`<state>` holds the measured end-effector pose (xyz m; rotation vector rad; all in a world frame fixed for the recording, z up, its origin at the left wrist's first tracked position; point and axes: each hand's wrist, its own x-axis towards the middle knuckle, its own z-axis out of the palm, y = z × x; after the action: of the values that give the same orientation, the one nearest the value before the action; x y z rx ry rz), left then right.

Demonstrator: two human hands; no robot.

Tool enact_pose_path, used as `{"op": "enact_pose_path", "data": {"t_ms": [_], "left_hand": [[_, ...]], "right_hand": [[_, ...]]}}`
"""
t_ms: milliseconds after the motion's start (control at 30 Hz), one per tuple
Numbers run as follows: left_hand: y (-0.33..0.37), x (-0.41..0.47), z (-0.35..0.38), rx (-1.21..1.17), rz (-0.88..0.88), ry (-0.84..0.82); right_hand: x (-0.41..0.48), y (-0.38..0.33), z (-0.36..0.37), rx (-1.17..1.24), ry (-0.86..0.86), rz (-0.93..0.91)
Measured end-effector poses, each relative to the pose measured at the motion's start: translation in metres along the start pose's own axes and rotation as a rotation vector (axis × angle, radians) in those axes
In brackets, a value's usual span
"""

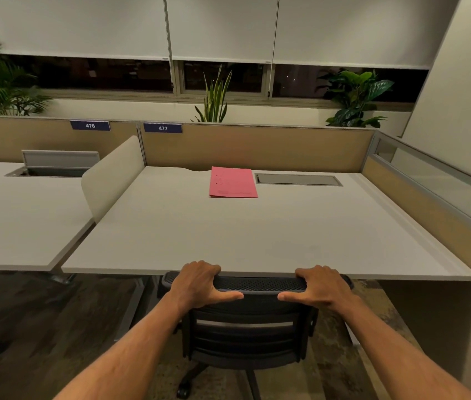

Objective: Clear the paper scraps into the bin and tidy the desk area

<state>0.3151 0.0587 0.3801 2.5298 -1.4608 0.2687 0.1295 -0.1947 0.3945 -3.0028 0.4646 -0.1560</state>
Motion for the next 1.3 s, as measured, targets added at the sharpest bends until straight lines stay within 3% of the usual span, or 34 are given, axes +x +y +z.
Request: {"op": "enact_pose_path", "data": {"t_ms": [667,833,967,1300], "left_hand": [[0.010,0.000,0.007,0.061,-0.004,0.016],[0.014,-0.004,0.016,0.043,-0.145,0.087],[0.020,-0.005,0.014,0.073,-0.249,0.039],[0.031,-0.010,0.001,0.198,-0.300,0.115]], "right_hand": [[-0.005,0.007,0.000,0.006,0.001,-0.010],[-0.008,0.005,0.001,0.066,0.003,0.072],[-0.014,-0.003,-0.005,0.082,0.045,0.098],[-0.009,-0.029,-0.015,0.091,0.129,0.175]]}}
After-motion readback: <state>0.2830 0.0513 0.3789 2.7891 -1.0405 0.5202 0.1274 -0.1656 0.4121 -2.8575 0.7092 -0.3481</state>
